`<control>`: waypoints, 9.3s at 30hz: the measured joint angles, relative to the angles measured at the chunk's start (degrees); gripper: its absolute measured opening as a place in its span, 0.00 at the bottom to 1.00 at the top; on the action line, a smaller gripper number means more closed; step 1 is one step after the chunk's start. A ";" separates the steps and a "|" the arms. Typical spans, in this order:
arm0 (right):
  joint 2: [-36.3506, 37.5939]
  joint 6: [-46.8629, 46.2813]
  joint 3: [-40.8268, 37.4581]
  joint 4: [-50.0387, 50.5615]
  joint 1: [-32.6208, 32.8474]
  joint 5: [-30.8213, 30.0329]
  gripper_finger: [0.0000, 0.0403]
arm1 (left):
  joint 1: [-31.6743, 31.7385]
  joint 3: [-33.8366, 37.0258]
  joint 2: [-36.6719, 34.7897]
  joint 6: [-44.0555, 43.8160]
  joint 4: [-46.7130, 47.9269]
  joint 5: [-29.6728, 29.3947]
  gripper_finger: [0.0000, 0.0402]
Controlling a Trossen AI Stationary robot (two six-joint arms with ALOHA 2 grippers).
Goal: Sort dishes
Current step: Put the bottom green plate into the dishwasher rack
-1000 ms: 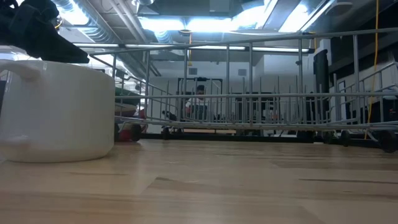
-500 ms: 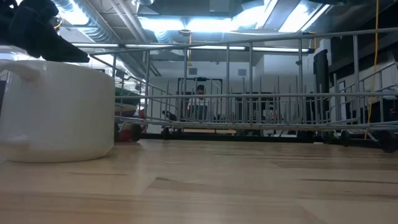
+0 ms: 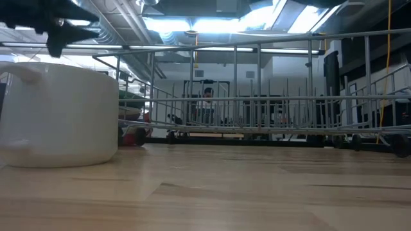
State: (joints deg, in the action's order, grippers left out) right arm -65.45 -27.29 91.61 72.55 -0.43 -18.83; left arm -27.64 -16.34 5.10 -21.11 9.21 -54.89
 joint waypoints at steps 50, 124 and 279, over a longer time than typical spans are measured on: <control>-13.95 -1.88 -0.05 -34.60 -20.72 66.75 0.02 | 4.12 -0.04 44.74 44.91 -78.92 25.45 0.46; -26.71 -6.95 -0.22 -10.11 -22.10 54.02 0.17 | 19.73 -24.61 56.24 57.00 -19.97 55.67 0.02; -26.65 38.10 20.44 -0.46 -42.36 6.45 0.16 | 71.87 -32.00 82.31 10.87 -33.80 74.91 0.62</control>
State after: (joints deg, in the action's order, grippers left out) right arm -92.09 10.81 112.05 72.10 -42.78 -12.38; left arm 44.23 -48.34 87.41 -10.24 -24.60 20.02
